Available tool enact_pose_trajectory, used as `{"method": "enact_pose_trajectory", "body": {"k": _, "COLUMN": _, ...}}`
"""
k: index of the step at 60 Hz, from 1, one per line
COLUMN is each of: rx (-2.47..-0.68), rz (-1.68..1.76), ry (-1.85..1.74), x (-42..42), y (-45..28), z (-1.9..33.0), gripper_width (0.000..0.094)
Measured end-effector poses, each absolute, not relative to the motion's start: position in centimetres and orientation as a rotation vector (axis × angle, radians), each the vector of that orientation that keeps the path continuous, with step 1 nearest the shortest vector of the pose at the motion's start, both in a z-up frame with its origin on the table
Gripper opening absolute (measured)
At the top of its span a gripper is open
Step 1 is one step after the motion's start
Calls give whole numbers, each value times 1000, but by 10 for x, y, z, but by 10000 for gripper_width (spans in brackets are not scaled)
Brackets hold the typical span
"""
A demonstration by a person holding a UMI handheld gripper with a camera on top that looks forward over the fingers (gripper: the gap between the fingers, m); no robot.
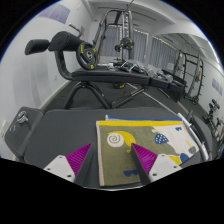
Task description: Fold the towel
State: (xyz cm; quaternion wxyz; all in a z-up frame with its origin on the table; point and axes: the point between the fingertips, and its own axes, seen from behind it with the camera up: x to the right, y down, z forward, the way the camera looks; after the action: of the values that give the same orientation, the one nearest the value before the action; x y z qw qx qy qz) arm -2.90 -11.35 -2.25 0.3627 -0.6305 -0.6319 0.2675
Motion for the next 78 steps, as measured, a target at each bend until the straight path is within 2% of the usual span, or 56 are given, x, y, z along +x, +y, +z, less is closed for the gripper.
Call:
{"method": "enact_pose_trajectory", "body": {"k": 5, "rx": -1671, "rz": 720, "ry": -1629, "x": -35, "y": -117, "z": -27, "gripper_width": 553}}
{"method": "enact_pose_trajectory", "body": {"k": 7, "rx": -1655, "rz": 691, "ry": -1642, "x": -35, "y": -113, "z": -27, "gripper_width": 414}}
{"method": "enact_pose_trajectory", "body": {"k": 10, "rx": -1609, "rz": 661, "ry": -1689, "x": -37, "y": -118, "z": -28, "gripper_width": 260}}
{"method": "enact_pose_trajectory", "body": {"k": 12, "rx": -1588, "rz": 634, "ry": -1686, "x": -39, "y": -115, "z": -28, "gripper_width": 43}}
{"method": "enact_pose_trajectory", "body": {"k": 24, "rx": -1683, "rz": 702, "ry": -1661, "x": -33, "y": -125, "z": -15, "gripper_width": 31}}
{"method": "enact_pose_trajectory", "body": {"k": 33, "rx": -1741, "rz": 849, "ry": -1595, "x": -25, "y": -131, "z": 37, "gripper_width": 31}}
{"method": "enact_pose_trajectory", "body": {"k": 41, "rx": -1786, "rz": 978, "ry": -1504, "x": -27, "y": -101, "z": 91, "gripper_width": 32}}
{"method": "enact_pose_trajectory", "body": {"k": 46, "rx": -1861, "rz": 1032, "ry": -1457, "x": -25, "y": -70, "z": 103, "gripper_width": 31}}
{"method": "enact_pose_trajectory", "body": {"k": 53, "rx": -1945, "rz": 1027, "ry": -1376, "x": -24, "y": 1, "z": 95, "gripper_width": 32}}
{"method": "enact_pose_trajectory", "body": {"k": 62, "rx": -1928, "rz": 904, "ry": -1342, "x": -21, "y": 73, "z": 70, "gripper_width": 32}}
{"method": "enact_pose_trajectory", "body": {"k": 78, "rx": -1859, "rz": 729, "ry": -1406, "x": -17, "y": 129, "z": 11, "gripper_width": 32}}
